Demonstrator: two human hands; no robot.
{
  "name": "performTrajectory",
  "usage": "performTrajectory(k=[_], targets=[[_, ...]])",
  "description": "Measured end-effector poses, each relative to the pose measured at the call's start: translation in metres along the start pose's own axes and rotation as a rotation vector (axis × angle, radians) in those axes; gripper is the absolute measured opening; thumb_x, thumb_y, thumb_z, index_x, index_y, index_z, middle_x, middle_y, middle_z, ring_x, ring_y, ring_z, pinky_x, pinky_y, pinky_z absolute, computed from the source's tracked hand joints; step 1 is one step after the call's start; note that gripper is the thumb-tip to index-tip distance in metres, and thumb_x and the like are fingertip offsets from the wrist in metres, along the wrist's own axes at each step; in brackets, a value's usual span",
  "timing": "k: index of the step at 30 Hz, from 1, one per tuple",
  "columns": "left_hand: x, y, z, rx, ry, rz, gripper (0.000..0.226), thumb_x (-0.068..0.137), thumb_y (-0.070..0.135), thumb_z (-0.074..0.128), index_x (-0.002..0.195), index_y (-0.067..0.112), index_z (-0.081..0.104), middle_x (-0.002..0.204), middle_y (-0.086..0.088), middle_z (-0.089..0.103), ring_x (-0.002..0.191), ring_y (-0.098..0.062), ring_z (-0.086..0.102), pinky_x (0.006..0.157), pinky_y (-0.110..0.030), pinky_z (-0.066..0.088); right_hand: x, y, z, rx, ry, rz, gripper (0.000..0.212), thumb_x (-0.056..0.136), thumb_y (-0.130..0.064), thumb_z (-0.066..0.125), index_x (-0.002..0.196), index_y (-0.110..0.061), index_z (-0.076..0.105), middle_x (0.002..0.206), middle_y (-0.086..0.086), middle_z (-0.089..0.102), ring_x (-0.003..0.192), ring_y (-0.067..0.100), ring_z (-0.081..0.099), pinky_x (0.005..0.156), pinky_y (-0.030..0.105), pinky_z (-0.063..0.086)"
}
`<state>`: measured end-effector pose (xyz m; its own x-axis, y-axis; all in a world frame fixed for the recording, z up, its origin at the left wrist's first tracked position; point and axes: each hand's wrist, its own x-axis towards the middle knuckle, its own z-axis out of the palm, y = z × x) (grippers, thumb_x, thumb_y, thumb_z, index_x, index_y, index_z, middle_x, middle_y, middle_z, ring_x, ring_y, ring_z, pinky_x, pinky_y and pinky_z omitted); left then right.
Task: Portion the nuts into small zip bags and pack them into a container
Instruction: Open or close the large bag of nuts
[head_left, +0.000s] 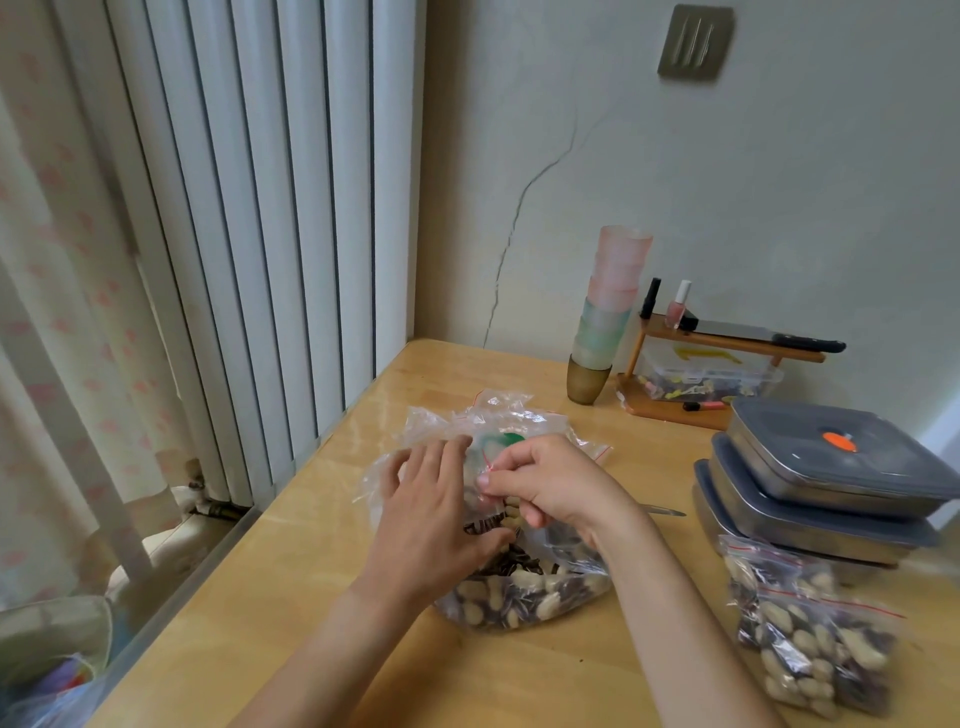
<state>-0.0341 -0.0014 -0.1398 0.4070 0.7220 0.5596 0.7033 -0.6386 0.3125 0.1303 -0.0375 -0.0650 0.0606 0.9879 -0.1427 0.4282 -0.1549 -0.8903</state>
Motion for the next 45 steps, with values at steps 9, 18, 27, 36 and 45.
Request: performTrajectory(k=[9, 18, 27, 36, 45], targets=[[0.000, 0.002, -0.006, -0.400, -0.062, -0.123, 0.036, 0.080, 0.057, 0.069, 0.092, 0.031, 0.048, 0.083, 0.016, 0.064, 0.077, -0.003, 0.060, 0.059, -0.026, 0.047, -0.011, -0.010, -0.005, -0.229, -0.165, -0.182, 0.039, 0.099, -0.056, 0.059, 0.100, -0.022, 0.077, 0.057, -0.003, 0.057, 0.050, 0.012, 0.048, 0.071, 0.032, 0.048], [-0.002, -0.002, 0.007, -0.371, -0.164, -0.135, 0.041, 0.080, 0.065, 0.071, 0.094, 0.032, 0.050, 0.089, 0.017, 0.061, 0.083, -0.004, 0.057, 0.071, -0.030, 0.051, -0.009, 0.017, -0.059, -0.366, 0.324, 0.004, 0.021, 0.104, -0.034, 0.057, 0.095, -0.022, 0.072, 0.091, -0.001, 0.075, 0.067, 0.012, 0.066, 0.061, 0.023, 0.049], [-0.006, -0.003, 0.014, -0.283, -0.203, -0.059, 0.042, 0.080, 0.064, 0.069, 0.104, 0.034, 0.052, 0.102, 0.018, 0.056, 0.091, -0.004, 0.052, 0.072, -0.018, 0.042, 0.006, 0.068, -0.079, -0.836, 0.172, 0.351, 0.028, 0.093, -0.009, 0.058, 0.116, -0.022, 0.067, 0.128, 0.005, 0.064, 0.115, 0.025, 0.060, 0.085, 0.027, 0.046], [-0.005, -0.010, 0.016, -0.323, -0.156, -0.123, 0.036, 0.084, 0.056, 0.070, 0.104, 0.030, 0.053, 0.108, 0.015, 0.049, 0.100, -0.006, 0.049, 0.081, -0.021, 0.046, -0.043, 0.013, -0.105, -0.120, 0.120, 0.104, 0.034, 0.085, 0.002, 0.077, 0.114, -0.012, 0.069, 0.111, 0.012, 0.068, 0.080, 0.022, 0.074, 0.071, 0.030, 0.062], [-0.004, -0.010, 0.015, -0.327, -0.148, -0.120, 0.036, 0.087, 0.054, 0.068, 0.105, 0.026, 0.054, 0.115, 0.012, 0.046, 0.109, -0.008, 0.044, 0.087, -0.020, 0.041, -0.007, 0.002, -0.041, 0.121, 0.390, -0.160, 0.013, 0.095, -0.026, 0.071, 0.104, -0.017, 0.071, 0.095, 0.006, 0.076, 0.086, 0.016, 0.074, 0.089, 0.037, 0.062]])
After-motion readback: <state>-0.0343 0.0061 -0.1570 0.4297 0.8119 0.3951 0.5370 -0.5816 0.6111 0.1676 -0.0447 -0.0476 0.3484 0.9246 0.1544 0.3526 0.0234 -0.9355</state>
